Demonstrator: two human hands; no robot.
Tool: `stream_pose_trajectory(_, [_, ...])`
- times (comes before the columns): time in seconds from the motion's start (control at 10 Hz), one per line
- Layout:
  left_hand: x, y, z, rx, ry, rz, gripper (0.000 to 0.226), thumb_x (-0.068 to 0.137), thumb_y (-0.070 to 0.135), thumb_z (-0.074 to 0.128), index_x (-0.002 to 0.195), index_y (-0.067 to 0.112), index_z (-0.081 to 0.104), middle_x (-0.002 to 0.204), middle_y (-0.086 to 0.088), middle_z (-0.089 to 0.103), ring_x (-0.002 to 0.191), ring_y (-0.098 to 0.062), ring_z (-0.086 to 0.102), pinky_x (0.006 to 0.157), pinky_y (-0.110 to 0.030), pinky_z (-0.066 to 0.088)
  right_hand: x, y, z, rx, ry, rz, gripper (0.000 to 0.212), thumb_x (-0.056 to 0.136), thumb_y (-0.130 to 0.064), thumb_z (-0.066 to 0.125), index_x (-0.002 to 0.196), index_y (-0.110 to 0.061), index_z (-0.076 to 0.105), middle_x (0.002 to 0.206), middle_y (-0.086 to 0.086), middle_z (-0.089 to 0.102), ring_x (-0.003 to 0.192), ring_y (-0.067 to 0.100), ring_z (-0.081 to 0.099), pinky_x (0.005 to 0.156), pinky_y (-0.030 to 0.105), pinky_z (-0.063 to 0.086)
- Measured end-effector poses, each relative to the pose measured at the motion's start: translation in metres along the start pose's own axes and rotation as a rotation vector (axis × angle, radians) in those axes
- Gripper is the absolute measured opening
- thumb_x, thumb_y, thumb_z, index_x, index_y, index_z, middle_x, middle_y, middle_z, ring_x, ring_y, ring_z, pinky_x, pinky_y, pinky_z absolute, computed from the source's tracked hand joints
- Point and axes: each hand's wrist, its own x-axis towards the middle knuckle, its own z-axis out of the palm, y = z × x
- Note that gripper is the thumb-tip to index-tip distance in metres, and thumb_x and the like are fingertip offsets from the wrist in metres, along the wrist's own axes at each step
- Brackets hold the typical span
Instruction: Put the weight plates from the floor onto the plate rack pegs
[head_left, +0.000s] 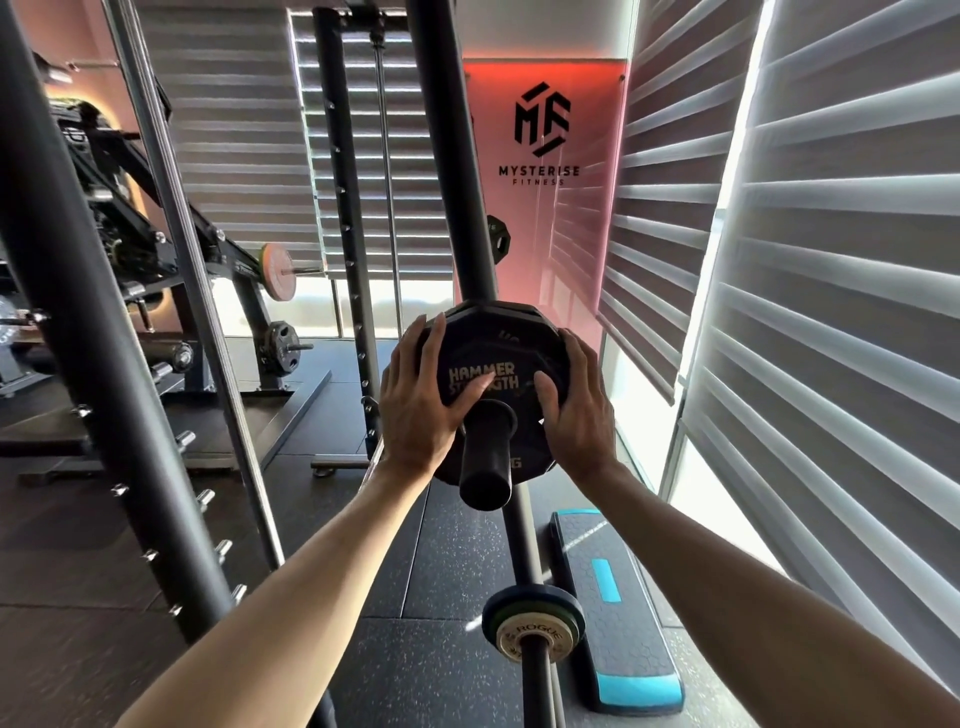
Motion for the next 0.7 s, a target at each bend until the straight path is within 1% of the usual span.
stream_pose_trajectory(0.1, [-0.002, 0.002, -0.008, -0.032, -0.073, -0.016, 0.077, 0.094, 0.064, 0.044, 0.153, 0.017, 0.03, 0.156, -0.006, 0.032, 0.143, -0.021, 0.034, 0.111, -0.046, 0.041, -0.003, -0.004, -0.004, 0.034, -0.021, 0.03, 0.063, 0.098, -0.056, 0.038, 0.149, -0.02, 0.03, 0.146, 0.0, 0.04, 0.131, 0.021, 0.048, 0.096, 0.046, 0.053])
stream_pose_trajectory(0.2, [-0.001, -0.001, -0.009, -0.05, -0.077, 0.001, 0.07, 0.097, 0.059, 0.041, 0.154, 0.019, 0.029, 0.158, -0.006, 0.03, 0.145, -0.021, 0.032, 0.112, -0.045, 0.039, -0.005, -0.005, -0.001, 0.058, 0.006, 0.039, 0.063, 0.099, -0.057, 0.037, 0.15, -0.02, 0.03, 0.146, 0.001, 0.04, 0.131, 0.021, 0.047, 0.097, 0.047, 0.052])
stream_pose_trajectory(0.3, [-0.003, -0.006, -0.001, -0.058, 0.023, 0.012, 0.066, 0.099, 0.056, 0.042, 0.151, 0.016, 0.037, 0.155, -0.007, 0.036, 0.143, -0.021, 0.036, 0.112, -0.038, 0.038, -0.006, 0.0, 0.007, 0.069, 0.054, 0.06, 0.065, 0.099, -0.056, 0.036, 0.151, -0.018, 0.031, 0.145, 0.003, 0.041, 0.131, 0.021, 0.046, 0.1, 0.046, 0.05])
stream_pose_trajectory(0.4, [-0.003, -0.012, 0.009, -0.042, 0.089, 0.058, 0.065, 0.098, 0.055, 0.043, 0.148, 0.014, 0.042, 0.151, -0.01, 0.042, 0.139, -0.022, 0.042, 0.109, -0.038, 0.041, -0.007, 0.006, 0.016, 0.079, 0.13, 0.038, 0.063, 0.099, -0.051, 0.04, 0.149, -0.013, 0.034, 0.143, 0.006, 0.044, 0.13, 0.023, 0.046, 0.102, 0.046, 0.047])
stream_pose_trajectory(0.5, [0.002, -0.013, 0.009, 0.004, 0.084, 0.077, 0.065, 0.098, 0.056, 0.043, 0.147, 0.015, 0.042, 0.149, -0.011, 0.044, 0.137, -0.023, 0.045, 0.106, -0.039, 0.045, -0.001, 0.007, 0.018, 0.104, 0.131, 0.008, 0.059, 0.098, -0.044, 0.045, 0.146, -0.01, 0.039, 0.139, 0.008, 0.046, 0.128, 0.023, 0.046, 0.105, 0.042, 0.044])
stream_pose_trajectory(0.6, [-0.003, -0.006, -0.002, 0.021, -0.013, 0.05, 0.067, 0.098, 0.058, 0.041, 0.149, 0.015, 0.038, 0.151, -0.009, 0.041, 0.138, -0.023, 0.043, 0.107, -0.036, 0.04, -0.005, -0.002, 0.006, 0.078, 0.066, 0.046, 0.059, 0.098, -0.047, 0.044, 0.146, -0.014, 0.037, 0.14, 0.005, 0.043, 0.129, 0.022, 0.045, 0.104, 0.038, 0.043])
stream_pose_trajectory(0.7, [0.006, 0.002, -0.018, 0.054, -0.102, 0.046, 0.062, 0.099, 0.057, 0.037, 0.144, 0.014, 0.04, 0.142, -0.006, 0.047, 0.13, -0.022, 0.048, 0.109, -0.038, 0.038, 0.001, -0.008, -0.012, 0.016, -0.064, 0.024, 0.06, 0.097, -0.053, 0.041, 0.145, -0.016, 0.038, 0.14, 0.005, 0.045, 0.127, 0.023, 0.046, 0.105, 0.038, 0.041])
